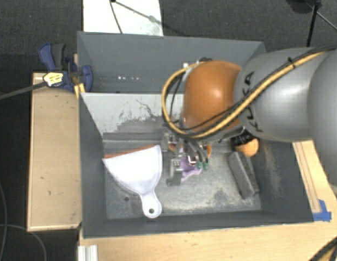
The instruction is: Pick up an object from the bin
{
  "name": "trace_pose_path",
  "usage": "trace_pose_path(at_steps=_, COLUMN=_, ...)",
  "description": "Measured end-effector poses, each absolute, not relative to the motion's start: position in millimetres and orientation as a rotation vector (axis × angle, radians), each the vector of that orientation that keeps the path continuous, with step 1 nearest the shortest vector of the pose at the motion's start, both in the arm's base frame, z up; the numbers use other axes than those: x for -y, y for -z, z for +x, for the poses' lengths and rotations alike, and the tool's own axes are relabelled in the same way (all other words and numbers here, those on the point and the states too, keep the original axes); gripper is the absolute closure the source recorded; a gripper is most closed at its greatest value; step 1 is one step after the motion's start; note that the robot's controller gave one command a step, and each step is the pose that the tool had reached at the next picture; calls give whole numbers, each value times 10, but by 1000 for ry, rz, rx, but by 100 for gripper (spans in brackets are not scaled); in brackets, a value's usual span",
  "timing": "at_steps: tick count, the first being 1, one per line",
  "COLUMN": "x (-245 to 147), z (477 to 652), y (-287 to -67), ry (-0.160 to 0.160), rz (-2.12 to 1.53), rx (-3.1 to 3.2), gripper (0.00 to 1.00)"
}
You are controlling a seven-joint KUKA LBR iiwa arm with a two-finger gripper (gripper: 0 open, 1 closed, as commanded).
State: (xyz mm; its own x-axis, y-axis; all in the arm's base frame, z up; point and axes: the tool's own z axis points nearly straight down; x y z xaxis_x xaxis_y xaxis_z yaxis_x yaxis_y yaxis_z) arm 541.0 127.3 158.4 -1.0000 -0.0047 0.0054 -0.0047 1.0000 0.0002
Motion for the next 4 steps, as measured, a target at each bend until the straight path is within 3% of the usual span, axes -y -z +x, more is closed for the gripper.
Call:
trace_pose_path(at_steps=1, x=-1266, z=5428, y=-1631, ry=2, rz=1, rx=3144, gripper=0)
trace_pose_path(at_steps=2, x=-1717, z=5234, y=-1363, ry=1, rz=167, rx=3140, gripper=0)
trace_pose_path(at_steps=3, x=-1249, z=5578, y=-1251, ry=3, rz=506, rx=3105, gripper=0)
trace_pose_path(at_steps=4, x=-1492, z=5356, y=-1127, ry=-2, rz=469, rx=3109, gripper=0)
